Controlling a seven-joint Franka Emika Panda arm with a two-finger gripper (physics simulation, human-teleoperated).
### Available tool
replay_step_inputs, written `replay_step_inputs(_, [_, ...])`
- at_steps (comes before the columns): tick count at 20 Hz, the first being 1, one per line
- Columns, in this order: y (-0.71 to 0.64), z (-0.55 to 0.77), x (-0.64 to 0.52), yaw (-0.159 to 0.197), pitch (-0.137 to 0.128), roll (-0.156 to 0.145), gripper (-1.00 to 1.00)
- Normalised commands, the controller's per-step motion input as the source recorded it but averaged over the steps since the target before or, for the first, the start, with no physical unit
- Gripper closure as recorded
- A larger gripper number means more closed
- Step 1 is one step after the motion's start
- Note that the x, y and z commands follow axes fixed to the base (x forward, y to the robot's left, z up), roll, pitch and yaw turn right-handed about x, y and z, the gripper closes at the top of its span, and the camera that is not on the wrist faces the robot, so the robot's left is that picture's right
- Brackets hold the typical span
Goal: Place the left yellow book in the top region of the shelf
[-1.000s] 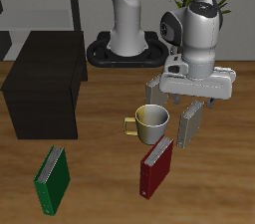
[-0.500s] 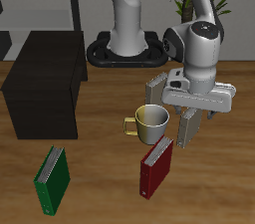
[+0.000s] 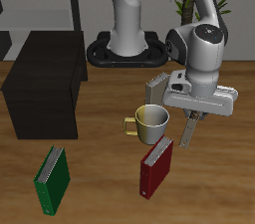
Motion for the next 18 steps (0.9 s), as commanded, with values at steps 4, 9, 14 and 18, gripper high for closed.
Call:
replay_step_inputs(4, [0.03,0.3,-0.17,0.037,-0.048,0.038,1.0])
replay_step_inputs(9, [-0.08,0.71,-0.2,0.052,-0.098,0.018,1.0])
replay_step_inputs(14, [-0.11,0.73,-0.25,0.102,-0.094,0.044,1.0])
replay_step_inputs(18, [-0.26,0.53,-0.25,0.051,-0.032,0.036,1.0])
